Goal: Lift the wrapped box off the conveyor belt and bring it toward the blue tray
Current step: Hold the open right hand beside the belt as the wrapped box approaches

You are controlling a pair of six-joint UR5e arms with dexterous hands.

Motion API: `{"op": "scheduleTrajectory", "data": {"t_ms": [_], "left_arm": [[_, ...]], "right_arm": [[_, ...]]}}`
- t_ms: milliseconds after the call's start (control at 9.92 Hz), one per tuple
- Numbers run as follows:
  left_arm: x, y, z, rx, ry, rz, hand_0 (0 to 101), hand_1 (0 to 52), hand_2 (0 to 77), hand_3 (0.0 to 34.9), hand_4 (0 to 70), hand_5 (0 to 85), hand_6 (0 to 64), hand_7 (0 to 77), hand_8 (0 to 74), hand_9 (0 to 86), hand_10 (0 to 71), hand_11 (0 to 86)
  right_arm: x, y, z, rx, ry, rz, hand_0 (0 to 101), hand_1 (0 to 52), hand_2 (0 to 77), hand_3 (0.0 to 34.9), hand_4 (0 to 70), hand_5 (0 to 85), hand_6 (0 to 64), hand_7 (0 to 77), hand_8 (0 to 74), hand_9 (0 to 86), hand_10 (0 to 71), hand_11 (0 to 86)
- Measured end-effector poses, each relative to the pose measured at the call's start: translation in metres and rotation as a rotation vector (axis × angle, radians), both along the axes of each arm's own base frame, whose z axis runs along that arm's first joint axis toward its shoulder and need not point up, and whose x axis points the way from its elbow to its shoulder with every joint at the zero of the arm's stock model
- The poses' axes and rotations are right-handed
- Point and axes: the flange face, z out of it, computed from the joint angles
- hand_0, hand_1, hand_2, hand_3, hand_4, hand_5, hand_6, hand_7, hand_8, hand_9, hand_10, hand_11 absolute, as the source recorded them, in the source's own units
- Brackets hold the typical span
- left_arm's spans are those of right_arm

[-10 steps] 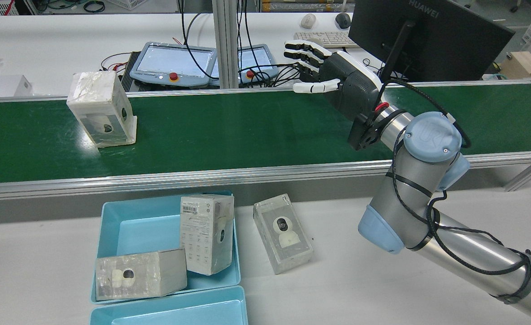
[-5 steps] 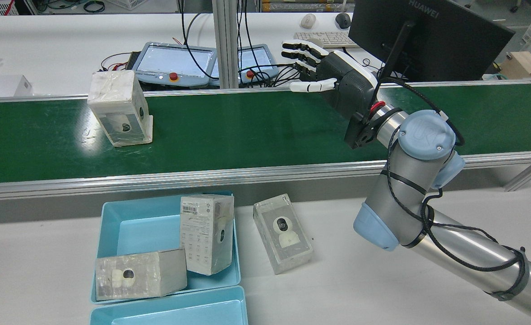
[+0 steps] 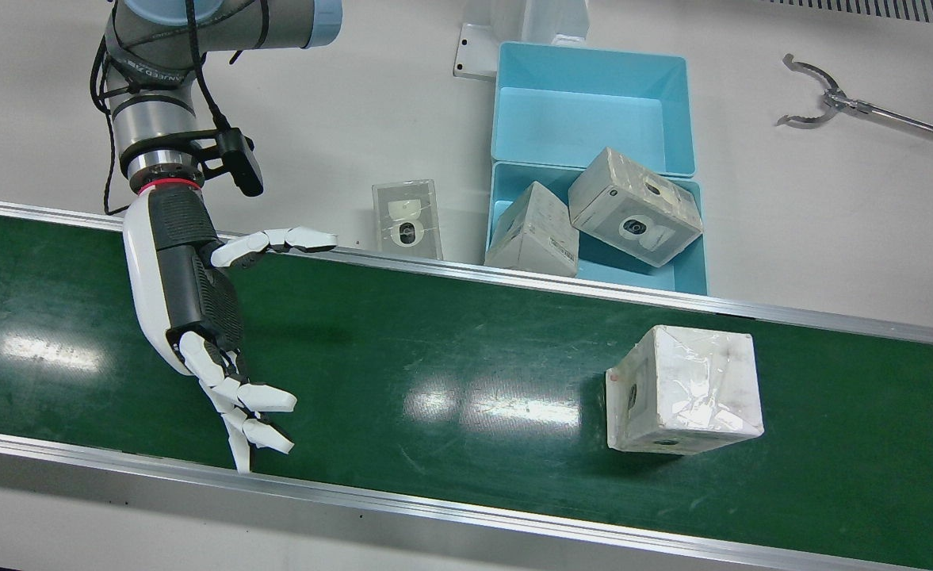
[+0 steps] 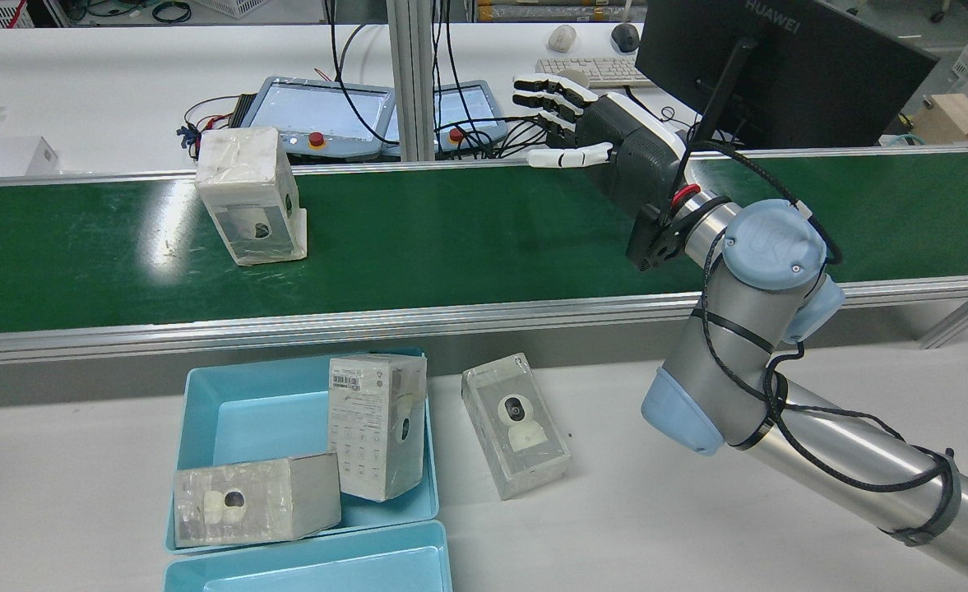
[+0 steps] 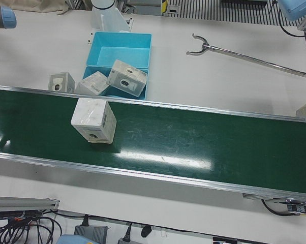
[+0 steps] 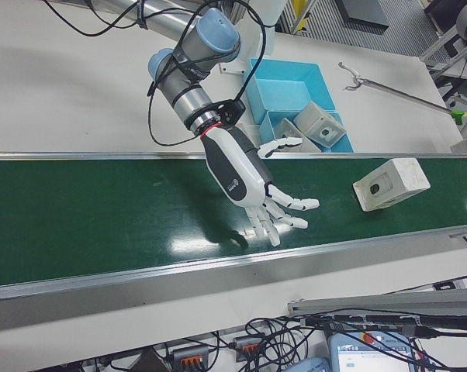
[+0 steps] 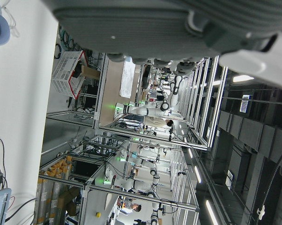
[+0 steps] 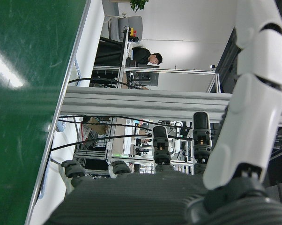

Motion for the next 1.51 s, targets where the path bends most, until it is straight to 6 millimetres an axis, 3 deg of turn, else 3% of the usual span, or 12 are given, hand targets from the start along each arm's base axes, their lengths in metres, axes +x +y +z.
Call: {"op": "scheduleTrajectory", "data": {"t_ms": [1411,1512], "left_arm": [[0.0,0.0,0.0,0.0,0.0,0.0,0,0.0,0.5,0.0,0.0,0.5,0.0,0.5,0.5,0.0,0.5,0.0],[0.0,0.0,0.0,0.0,0.0,0.0,0,0.0,1.1,0.0,0.0,0.5,0.0,0.5,0.0,0.0,0.0,0.0]], "right_arm": [[-0.0052,0.0003,-0.0016,0.0,0.0,-0.005,42,9.8,17.5,30.3,16.9,24.0,0.0,19.1,0.0,3.8,3.8,6.0],[-0.0067,0.0011,-0.0016,0.0,0.001,-0.007,44,12.0,16.9,30.3,16.9,22.9,0.0,19.1,0.0,3.8,3.8,6.0]]}}
